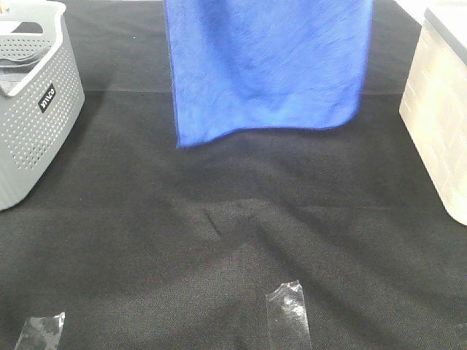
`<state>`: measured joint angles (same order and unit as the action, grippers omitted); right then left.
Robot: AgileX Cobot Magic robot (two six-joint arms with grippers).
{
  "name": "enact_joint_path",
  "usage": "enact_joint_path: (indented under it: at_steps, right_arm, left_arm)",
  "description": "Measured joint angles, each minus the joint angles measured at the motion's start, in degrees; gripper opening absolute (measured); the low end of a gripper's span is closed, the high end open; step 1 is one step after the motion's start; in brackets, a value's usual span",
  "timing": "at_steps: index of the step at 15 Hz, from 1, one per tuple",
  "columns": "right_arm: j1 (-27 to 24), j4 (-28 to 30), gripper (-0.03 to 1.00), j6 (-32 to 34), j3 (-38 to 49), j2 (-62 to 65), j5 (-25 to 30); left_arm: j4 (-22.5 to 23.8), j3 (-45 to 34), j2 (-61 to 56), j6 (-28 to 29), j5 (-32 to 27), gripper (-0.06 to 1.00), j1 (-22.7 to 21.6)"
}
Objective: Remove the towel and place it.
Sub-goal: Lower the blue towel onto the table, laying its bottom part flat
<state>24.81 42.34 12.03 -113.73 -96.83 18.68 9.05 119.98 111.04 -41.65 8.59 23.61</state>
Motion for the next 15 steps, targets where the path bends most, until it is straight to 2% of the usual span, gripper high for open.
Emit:
enact_joint_path:
  at_steps: [5,8,11,15]
  right_arm:
    - [0.0,0.7,0.03,1.4,-0.5,-4.5,-2.9]
    - [-1.7,0.6,0.03,2.7,-0.5,-8.4,-9.3]
    - [-5.4,-0.1,0.03,8.4,-3.4,-13.0,-16.1]
    - [-6.9,-0.3,0.03,10.3,-14.4,-21.3,-18.7]
  left_arm:
    - [-0.1,0.0,3.8,0.2,9.5,0.00,-1.3]
    - [-0.1,2.9,8.7,0.5,14.0,0.00,-3.8]
    - [-0.1,11.6,15.6,0.8,14.2,0.00,-4.6]
    - [0.1,28.5,26.1,1.8,13.8,0.00,-5.4]
